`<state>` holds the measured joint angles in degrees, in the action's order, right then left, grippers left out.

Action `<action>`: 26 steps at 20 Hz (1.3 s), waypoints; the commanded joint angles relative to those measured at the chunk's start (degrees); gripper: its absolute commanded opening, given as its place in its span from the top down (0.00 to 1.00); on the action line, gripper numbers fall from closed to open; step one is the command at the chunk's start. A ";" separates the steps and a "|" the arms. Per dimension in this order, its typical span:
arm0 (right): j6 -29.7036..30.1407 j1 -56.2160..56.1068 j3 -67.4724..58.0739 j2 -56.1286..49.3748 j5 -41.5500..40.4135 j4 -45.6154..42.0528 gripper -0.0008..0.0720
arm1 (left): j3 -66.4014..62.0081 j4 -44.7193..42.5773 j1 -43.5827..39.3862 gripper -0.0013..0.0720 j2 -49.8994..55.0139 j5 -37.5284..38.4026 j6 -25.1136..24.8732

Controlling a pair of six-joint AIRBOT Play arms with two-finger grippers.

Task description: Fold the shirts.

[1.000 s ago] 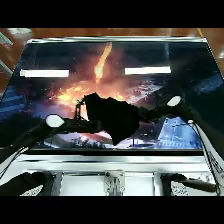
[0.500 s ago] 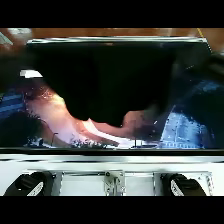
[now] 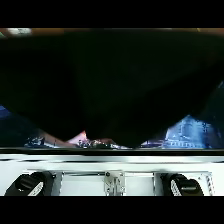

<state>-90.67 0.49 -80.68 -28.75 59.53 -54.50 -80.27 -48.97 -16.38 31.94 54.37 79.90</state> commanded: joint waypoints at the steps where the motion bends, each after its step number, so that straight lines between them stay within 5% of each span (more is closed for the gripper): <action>1: -2.84 0.00 -0.20 -2.62 10.03 -6.51 0.90 | 3.13 -12.98 0.04 0.93 -0.09 11.80 9.57; 6: 0.13 0.00 -0.20 -10.64 4.85 -0.76 0.90 | 10.08 -13.60 0.04 0.93 -0.26 13.27 11.39; 11: 4.57 0.00 -4.50 -10.78 -4.55 3.82 0.90 | 4.42 -12.85 0.04 0.93 -2.43 5.55 9.31; 19: 4.81 0.00 -19.52 -11.02 6.64 -1.57 0.90 | -0.17 -11.72 0.04 0.93 -5.20 10.45 9.38; 26: 6.82 -0.02 -16.74 -27.67 22.18 -8.96 0.90 | 21.59 -13.33 0.04 0.93 -5.18 15.50 15.58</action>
<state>-85.25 0.43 -98.80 -49.23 76.53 -60.53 -67.22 -61.34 -16.40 26.83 67.81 92.49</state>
